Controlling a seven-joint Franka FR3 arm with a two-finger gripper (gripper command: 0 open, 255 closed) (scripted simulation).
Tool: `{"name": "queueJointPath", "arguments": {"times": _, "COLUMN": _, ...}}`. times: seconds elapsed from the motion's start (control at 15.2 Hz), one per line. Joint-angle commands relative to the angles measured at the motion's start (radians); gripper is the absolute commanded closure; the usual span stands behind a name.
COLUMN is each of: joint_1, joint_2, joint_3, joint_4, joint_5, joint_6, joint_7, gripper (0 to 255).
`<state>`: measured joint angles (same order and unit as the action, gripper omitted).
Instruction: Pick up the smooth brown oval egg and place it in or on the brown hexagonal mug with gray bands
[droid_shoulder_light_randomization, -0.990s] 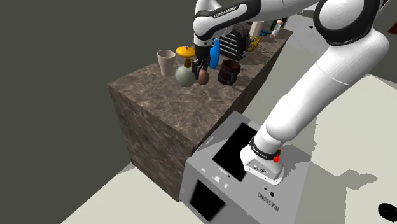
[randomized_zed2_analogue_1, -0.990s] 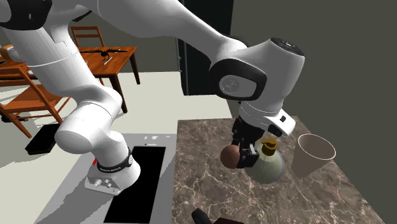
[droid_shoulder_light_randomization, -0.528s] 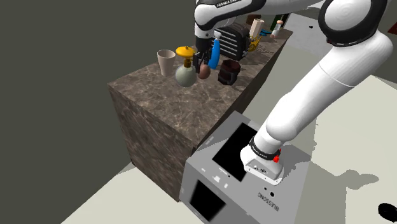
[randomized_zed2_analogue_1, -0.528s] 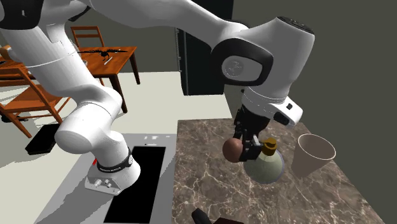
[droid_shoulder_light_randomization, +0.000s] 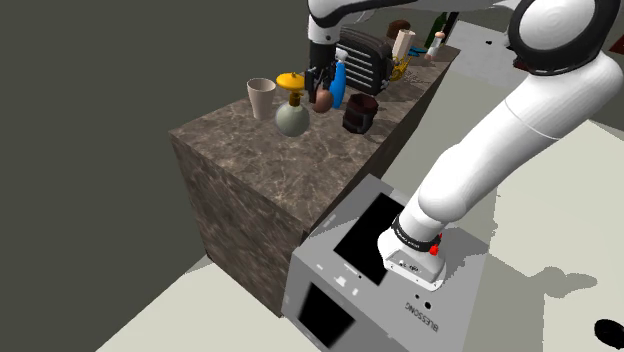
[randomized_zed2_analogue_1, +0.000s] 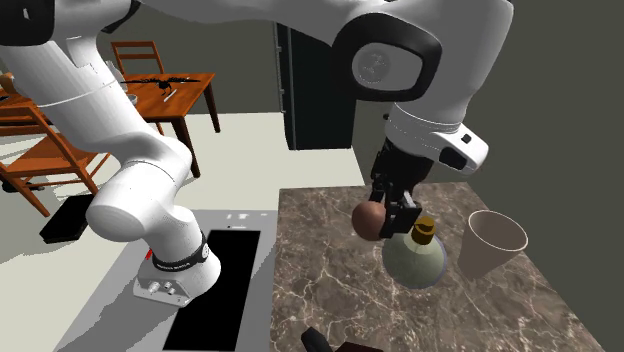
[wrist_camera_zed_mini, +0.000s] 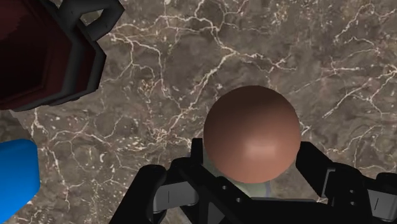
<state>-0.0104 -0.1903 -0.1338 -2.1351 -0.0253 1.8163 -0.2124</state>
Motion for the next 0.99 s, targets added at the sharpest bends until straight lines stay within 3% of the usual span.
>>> {"name": "queueJointPath", "arguments": {"times": 0.0, "joint_1": 0.000, "joint_2": -0.005, "joint_3": 0.001, "joint_4": 0.021, "joint_5": 0.000, "joint_6": -0.026, "joint_7": 0.001, "gripper": 255}}
{"name": "queueJointPath", "arguments": {"times": 0.46, "joint_1": 0.001, "joint_2": -0.015, "joint_3": 0.002, "joint_4": 0.096, "joint_5": 0.000, "joint_6": -0.111, "joint_7": 0.001, "gripper": 255}}
{"name": "queueJointPath", "arguments": {"times": 0.92, "joint_1": -0.074, "joint_2": -0.023, "joint_3": -0.099, "joint_4": 0.098, "joint_5": -0.045, "joint_6": -0.115, "joint_7": -0.163, "gripper": 255}}
